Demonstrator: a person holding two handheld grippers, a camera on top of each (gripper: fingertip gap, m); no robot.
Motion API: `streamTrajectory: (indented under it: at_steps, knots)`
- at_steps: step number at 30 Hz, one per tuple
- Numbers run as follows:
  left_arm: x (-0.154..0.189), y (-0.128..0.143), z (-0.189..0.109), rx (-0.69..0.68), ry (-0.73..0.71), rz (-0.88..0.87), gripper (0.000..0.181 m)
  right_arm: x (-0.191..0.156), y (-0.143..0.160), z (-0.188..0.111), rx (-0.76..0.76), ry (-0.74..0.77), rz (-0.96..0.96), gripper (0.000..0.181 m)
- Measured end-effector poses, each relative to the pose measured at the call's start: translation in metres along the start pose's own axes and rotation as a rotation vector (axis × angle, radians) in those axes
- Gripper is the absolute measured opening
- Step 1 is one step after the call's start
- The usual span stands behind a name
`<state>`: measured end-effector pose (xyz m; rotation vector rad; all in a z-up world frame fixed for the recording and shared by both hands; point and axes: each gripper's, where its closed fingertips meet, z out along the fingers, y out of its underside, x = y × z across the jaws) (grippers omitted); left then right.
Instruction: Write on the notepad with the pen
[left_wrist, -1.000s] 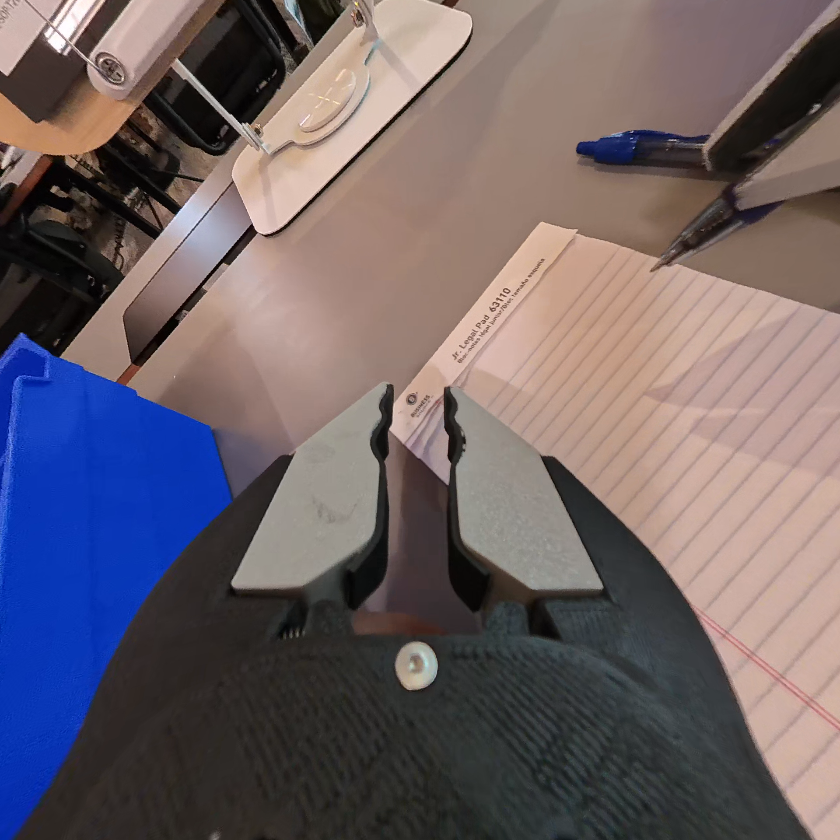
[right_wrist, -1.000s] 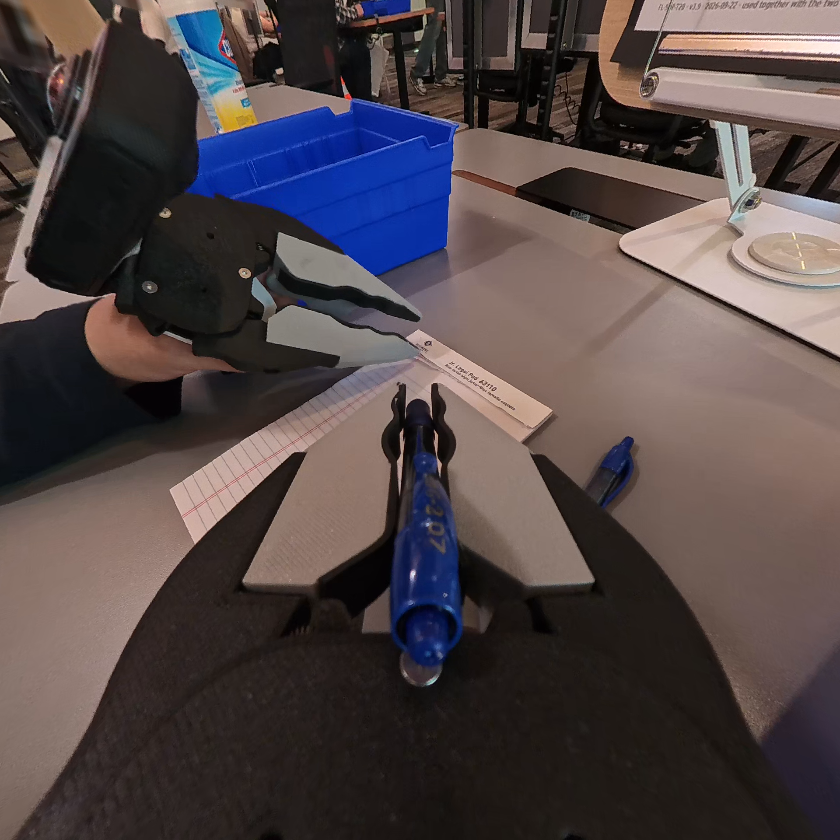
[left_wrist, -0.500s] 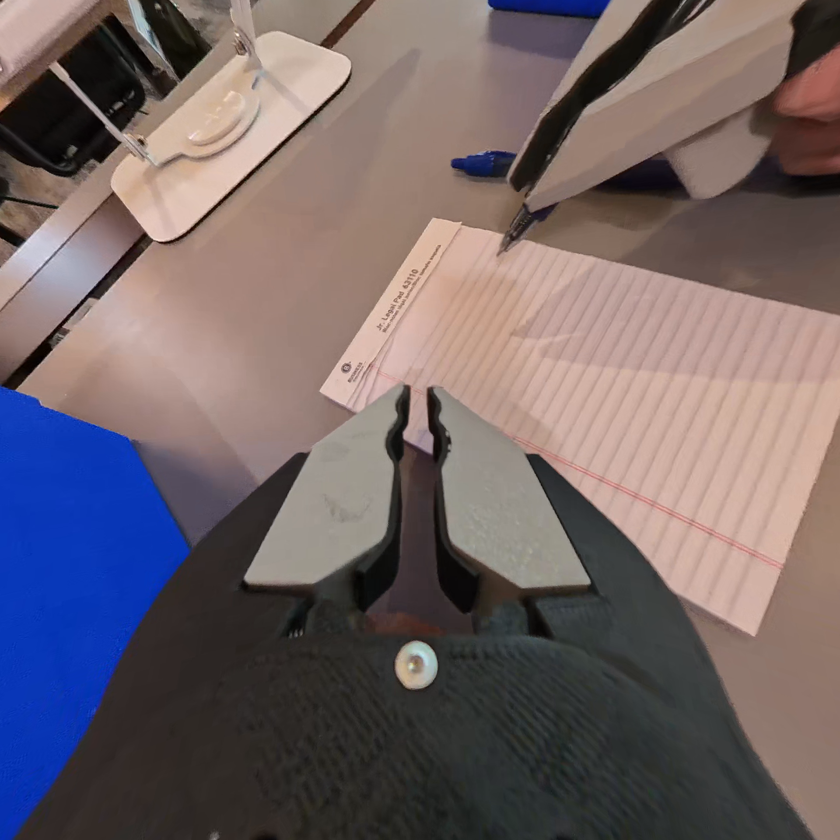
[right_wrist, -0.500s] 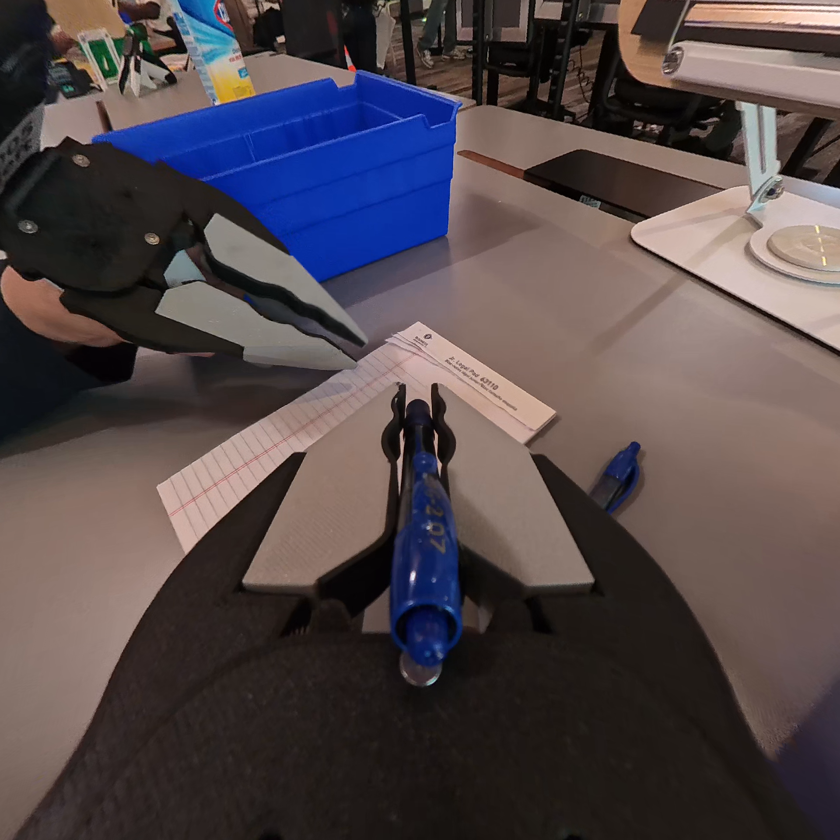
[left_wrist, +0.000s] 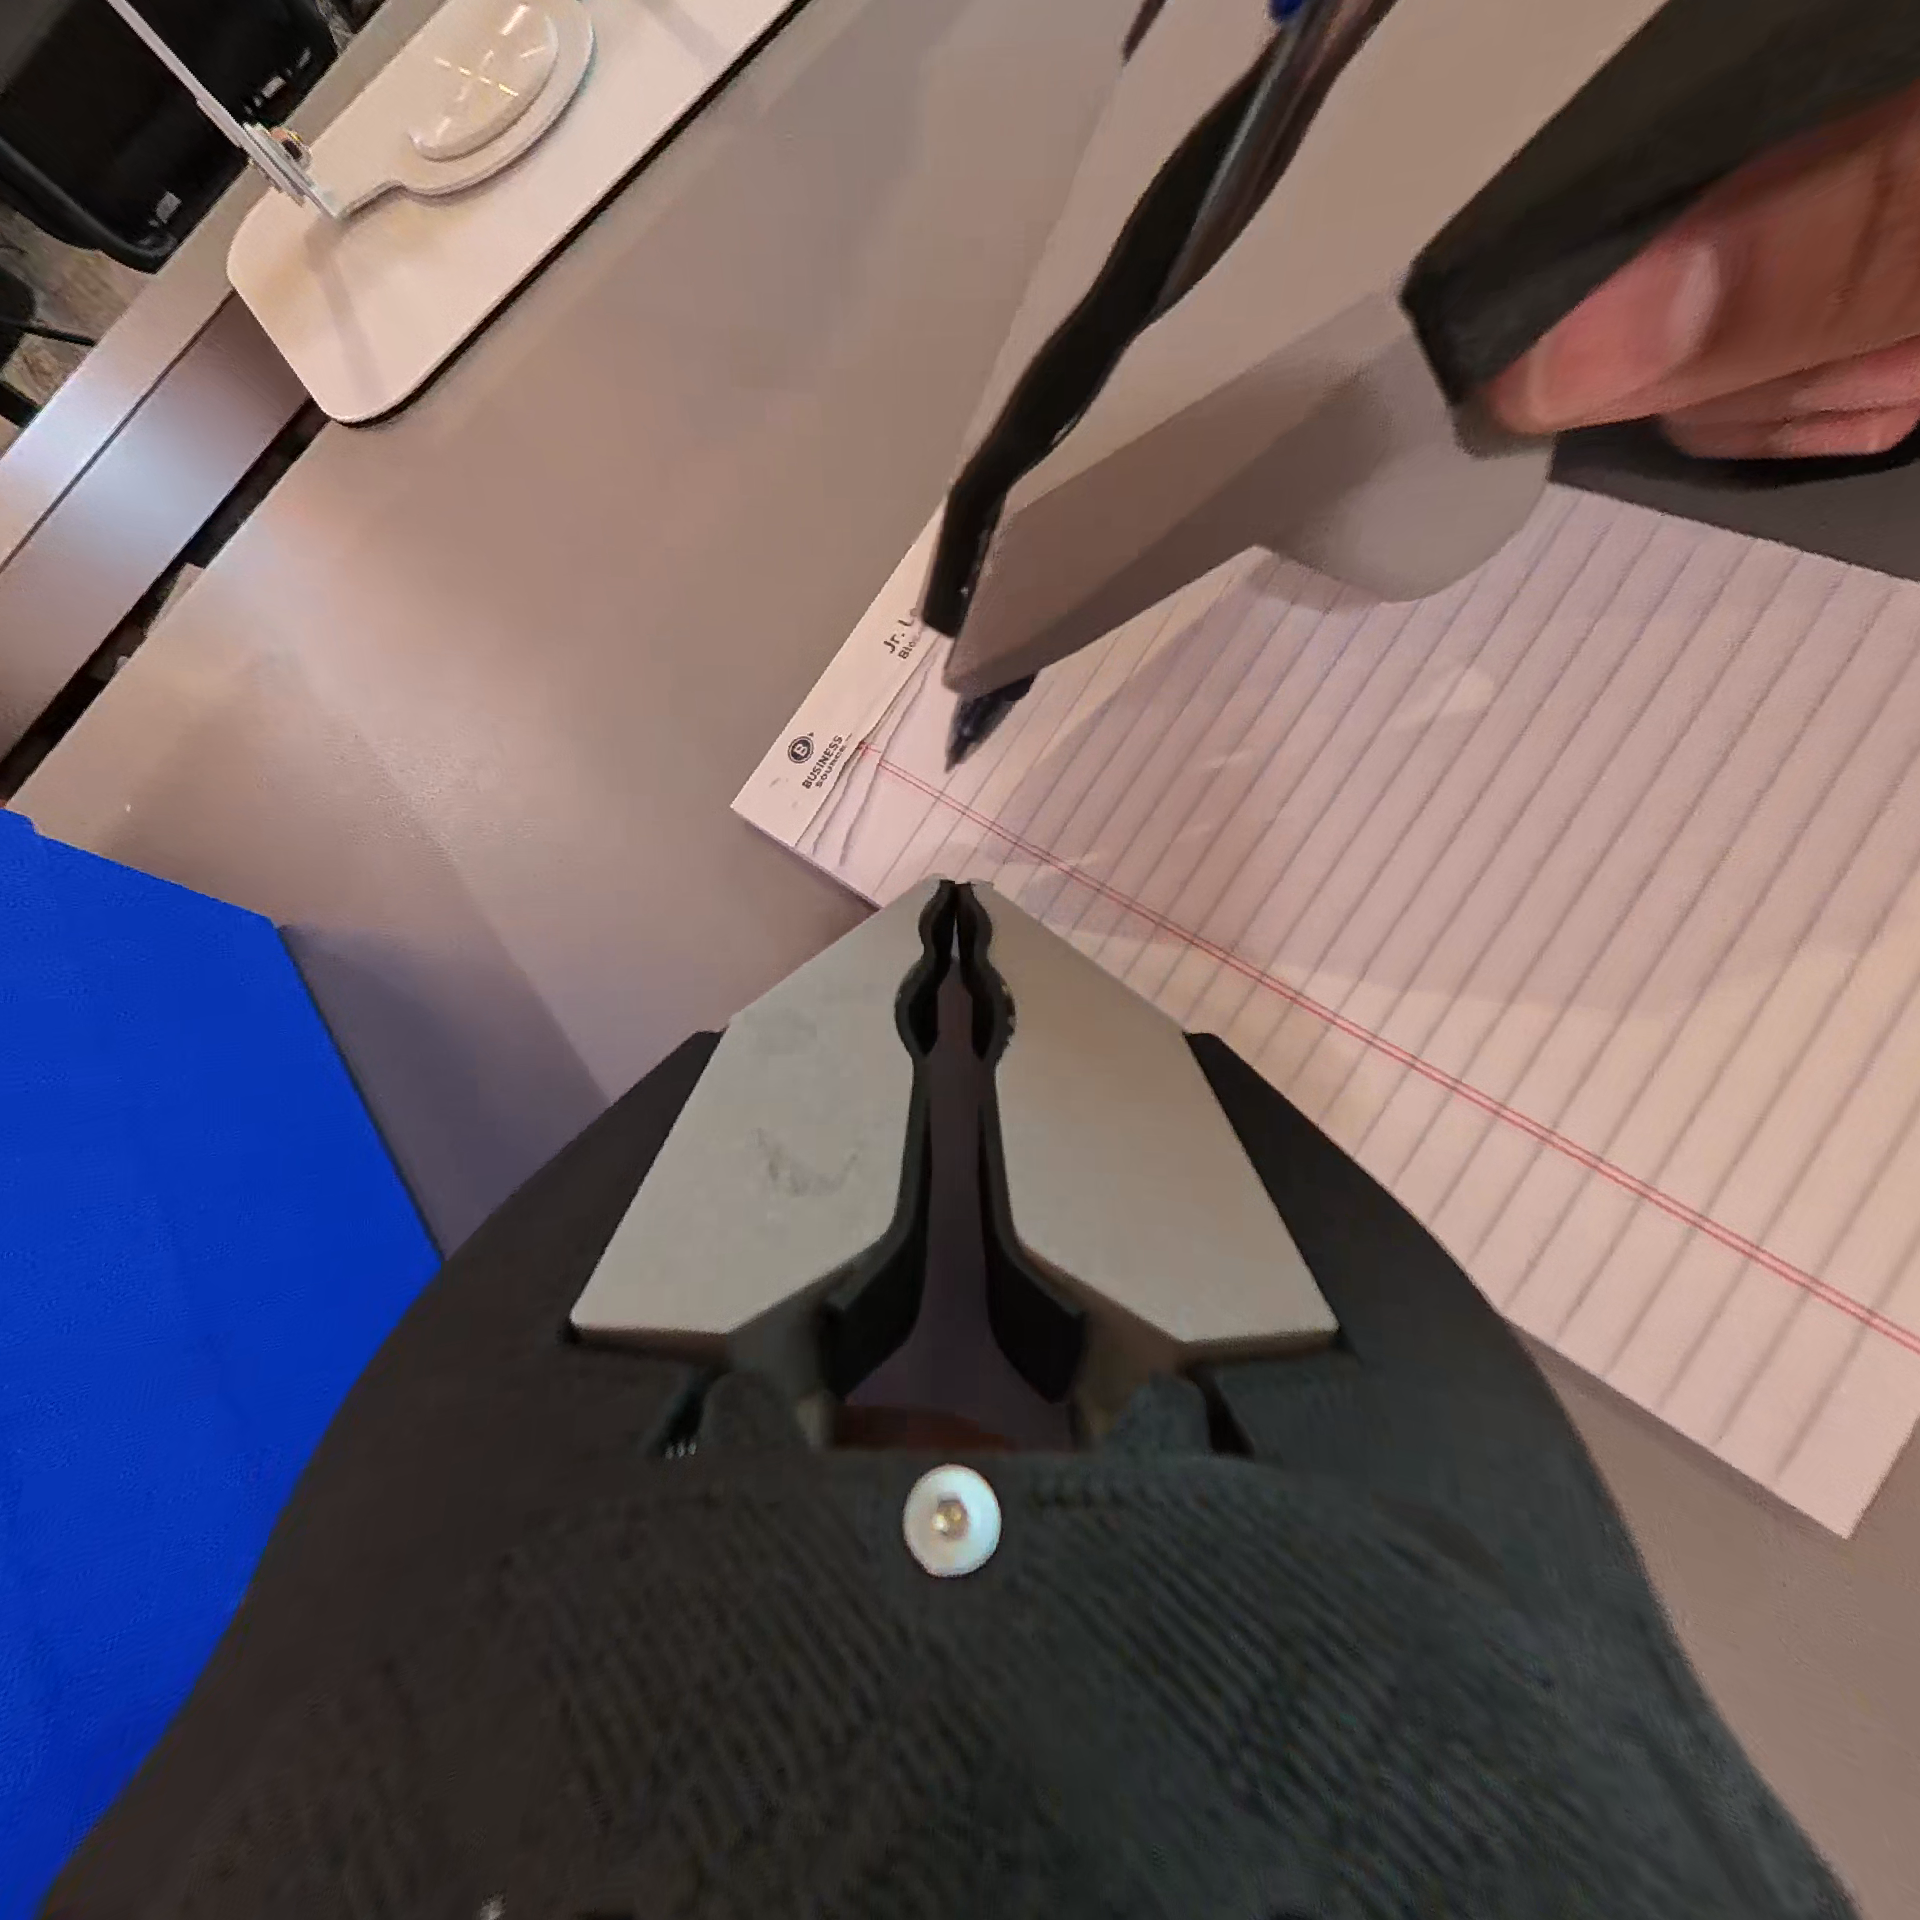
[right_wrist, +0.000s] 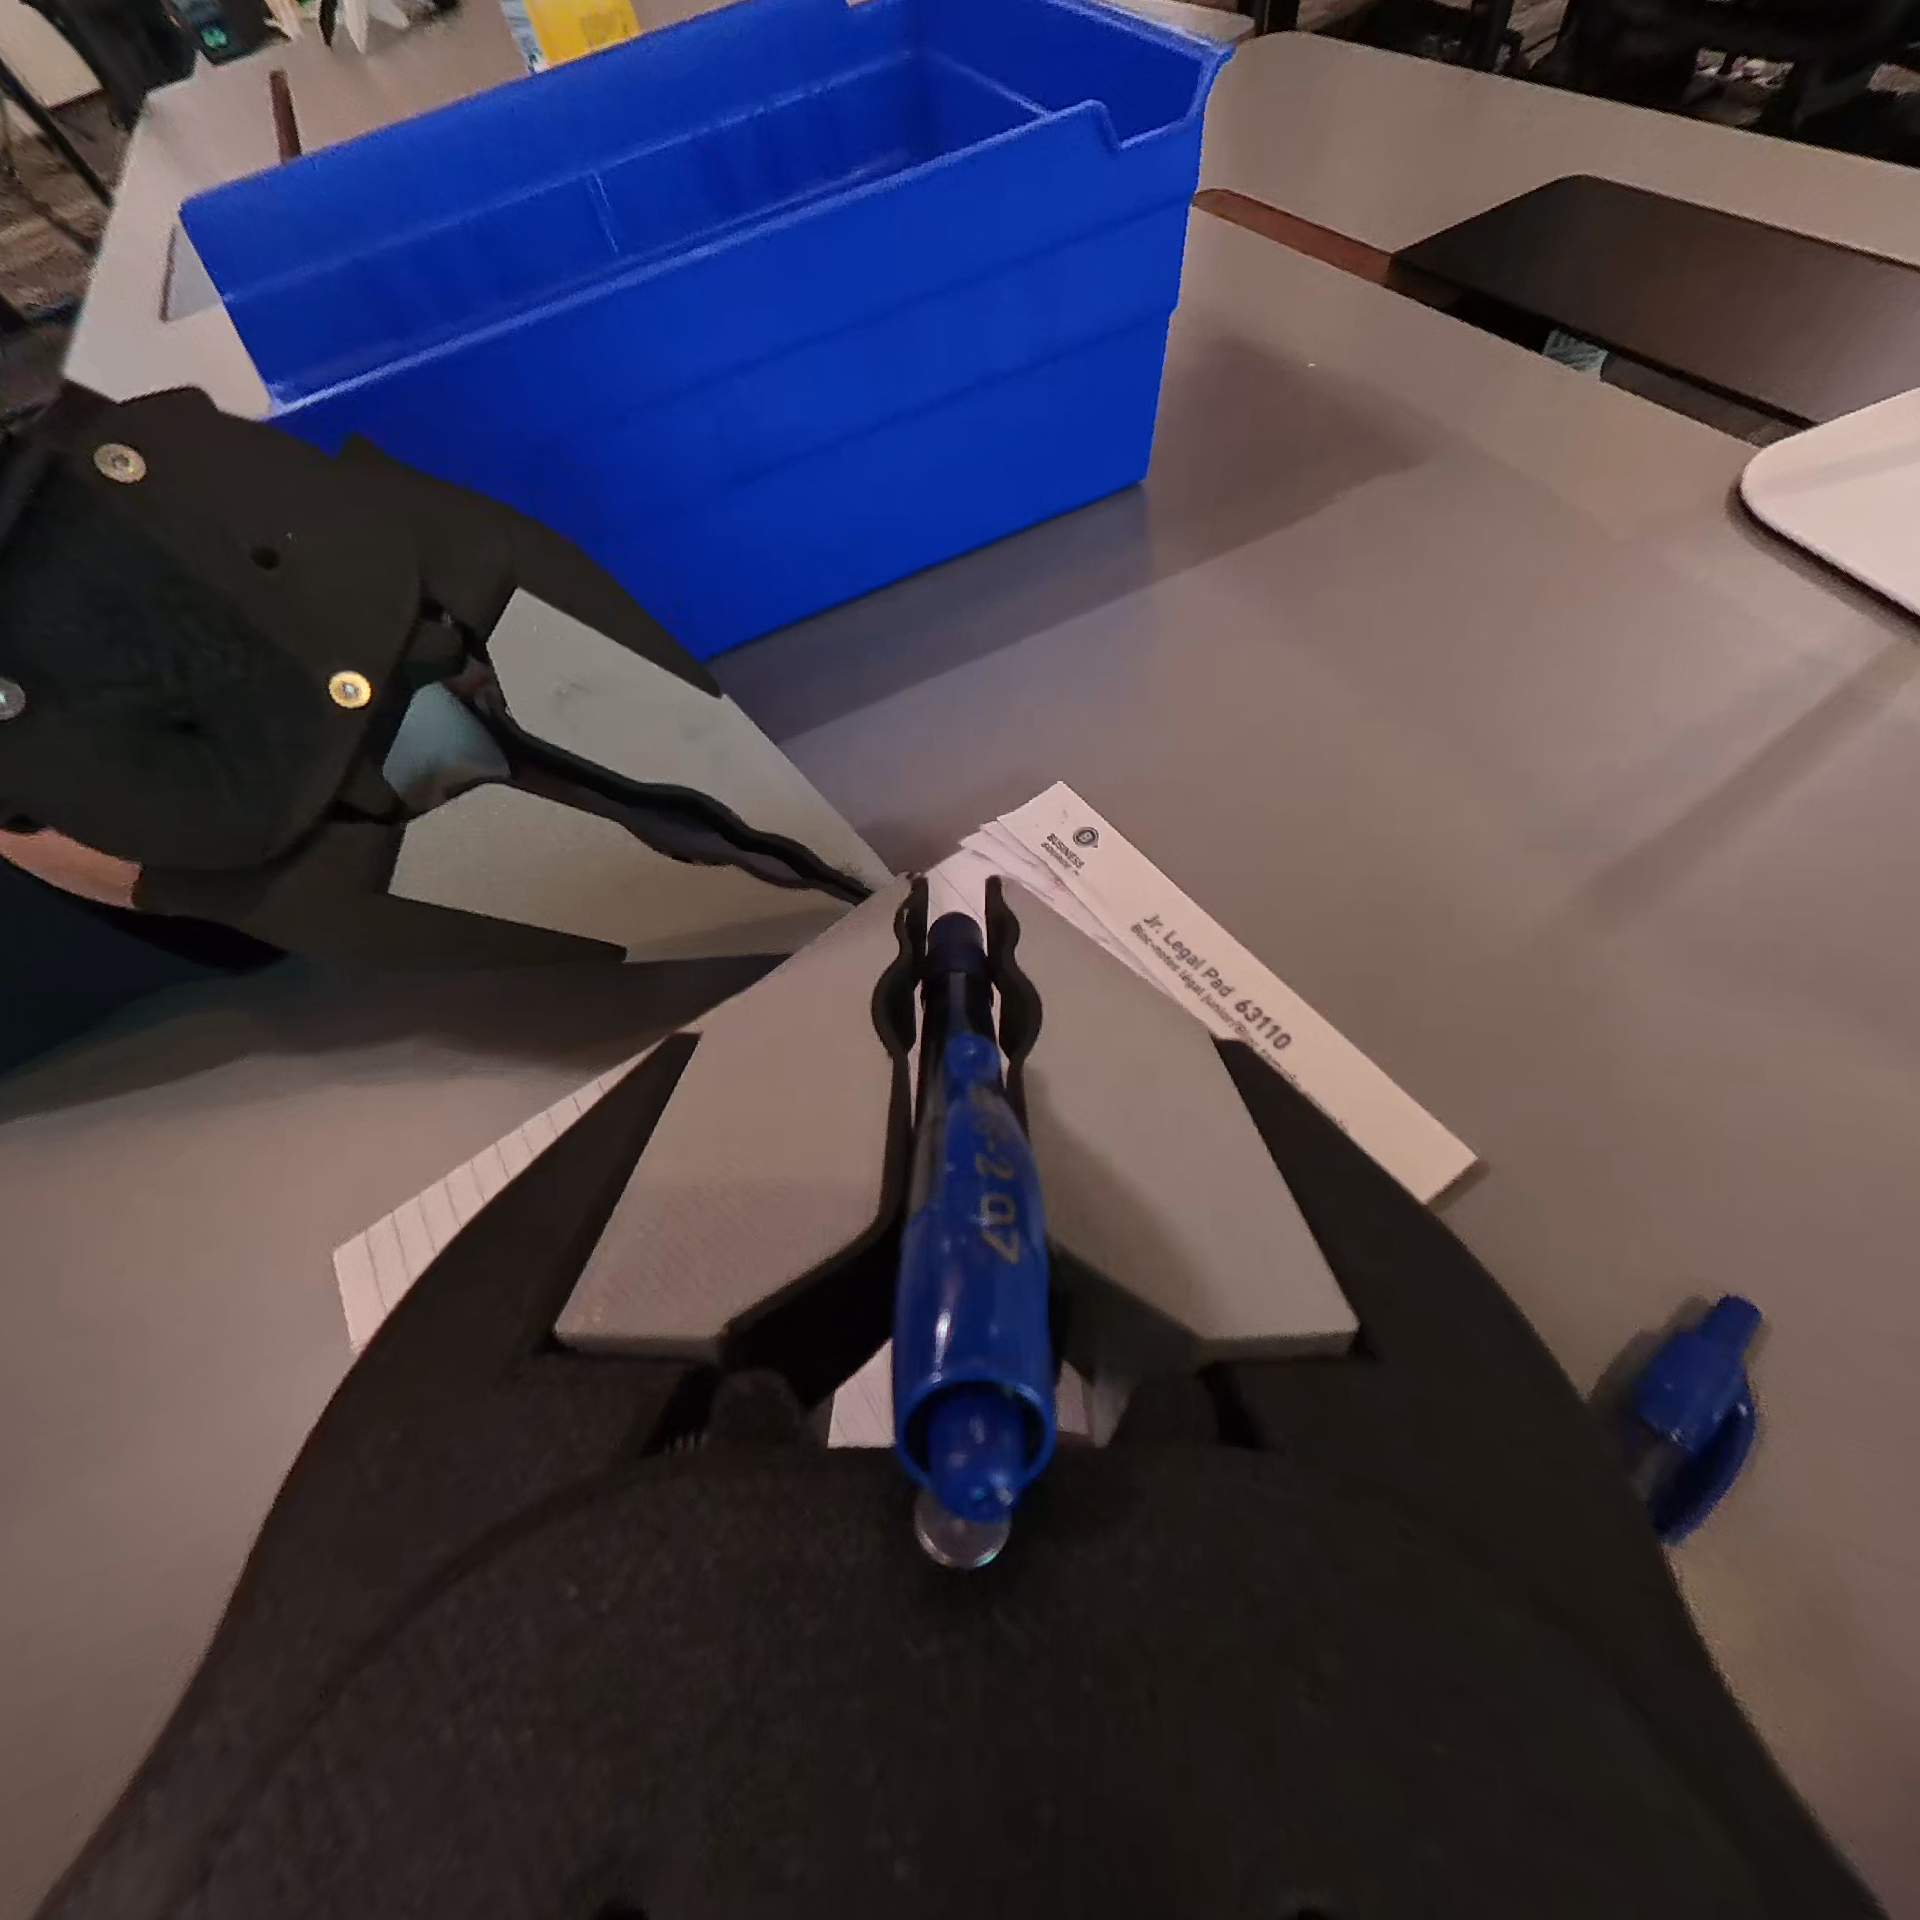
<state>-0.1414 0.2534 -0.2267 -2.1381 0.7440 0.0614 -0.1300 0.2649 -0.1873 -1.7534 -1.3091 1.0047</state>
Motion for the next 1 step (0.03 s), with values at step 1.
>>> streamTrajectory:
  at_steps: [1]
  knots:
    - [0.0000, 0.0000, 0.0000, 0.000, -0.004, 0.005, 0.000, -0.0009, 0.0002, 0.0016, -0.004, -0.012, 0.006, 0.007]
